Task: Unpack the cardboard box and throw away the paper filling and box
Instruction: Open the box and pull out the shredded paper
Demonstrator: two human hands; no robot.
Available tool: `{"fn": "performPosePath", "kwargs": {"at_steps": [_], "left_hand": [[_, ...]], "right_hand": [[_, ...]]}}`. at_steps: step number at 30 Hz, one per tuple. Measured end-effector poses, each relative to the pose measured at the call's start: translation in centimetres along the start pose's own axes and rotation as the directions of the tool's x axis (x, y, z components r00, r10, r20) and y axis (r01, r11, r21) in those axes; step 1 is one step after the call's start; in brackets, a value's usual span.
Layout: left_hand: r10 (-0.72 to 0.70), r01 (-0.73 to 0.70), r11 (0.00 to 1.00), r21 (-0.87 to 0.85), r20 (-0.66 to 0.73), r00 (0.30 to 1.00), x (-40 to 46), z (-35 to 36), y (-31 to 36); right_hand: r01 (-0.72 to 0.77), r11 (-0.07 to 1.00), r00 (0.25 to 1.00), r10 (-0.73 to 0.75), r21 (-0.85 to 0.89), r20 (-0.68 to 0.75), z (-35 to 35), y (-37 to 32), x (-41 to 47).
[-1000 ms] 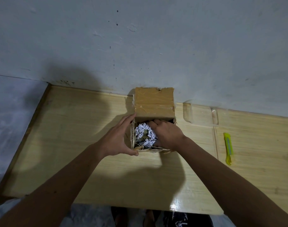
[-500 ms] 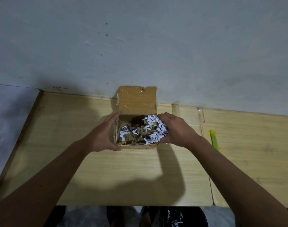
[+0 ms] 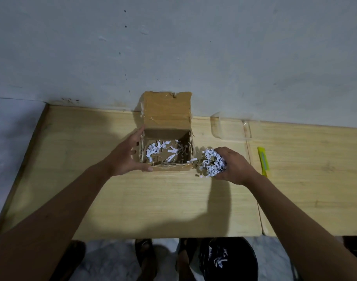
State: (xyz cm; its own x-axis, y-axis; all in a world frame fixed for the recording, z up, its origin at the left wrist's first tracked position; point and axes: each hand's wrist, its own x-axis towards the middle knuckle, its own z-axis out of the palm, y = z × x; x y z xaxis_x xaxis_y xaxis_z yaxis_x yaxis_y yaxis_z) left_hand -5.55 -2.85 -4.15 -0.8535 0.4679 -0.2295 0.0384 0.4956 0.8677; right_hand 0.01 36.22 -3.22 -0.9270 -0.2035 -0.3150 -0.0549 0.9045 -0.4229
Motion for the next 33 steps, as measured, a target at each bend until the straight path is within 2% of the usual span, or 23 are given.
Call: {"fn": "performPosePath", "kwargs": {"at_steps": [5,10,16,25,33], "left_hand": [[-0.014,0.011,0.998,-0.058,-0.04,0.999,0.2,1.0,-0.5],[-0.048,0.039,0.996,-0.085,-0.115,0.992,0.2,1.2,-1.3],[-0.054,0.034,0.99,-0.14,-0.141,0.989,0.0,1.5,-1.9],[-0.104,0.085,0.986,-0.142,-0.132,0.986,0.2,1.5,-1.9],[-0.123,0.105,0.984,-0.146,-0.116,0.986,0.0,1.4,-1.7]], "right_hand": [[0.014,0.995,0.998,-0.007,-0.104,0.062,2.6,0.1,0.5],[0.02,0.996,0.999,-0.016,-0.091,0.043,3.3,0.0,0.8],[0.04,0.996,0.999,-0.037,-0.085,0.038,2.4,-0.3,0.2],[0.103,0.995,0.99,-0.103,0.003,-0.092,0.3,-2.0,-1.3],[0.178,0.984,0.96,-0.171,0.014,-0.22,-0.4,-3.4,-2.5]]}}
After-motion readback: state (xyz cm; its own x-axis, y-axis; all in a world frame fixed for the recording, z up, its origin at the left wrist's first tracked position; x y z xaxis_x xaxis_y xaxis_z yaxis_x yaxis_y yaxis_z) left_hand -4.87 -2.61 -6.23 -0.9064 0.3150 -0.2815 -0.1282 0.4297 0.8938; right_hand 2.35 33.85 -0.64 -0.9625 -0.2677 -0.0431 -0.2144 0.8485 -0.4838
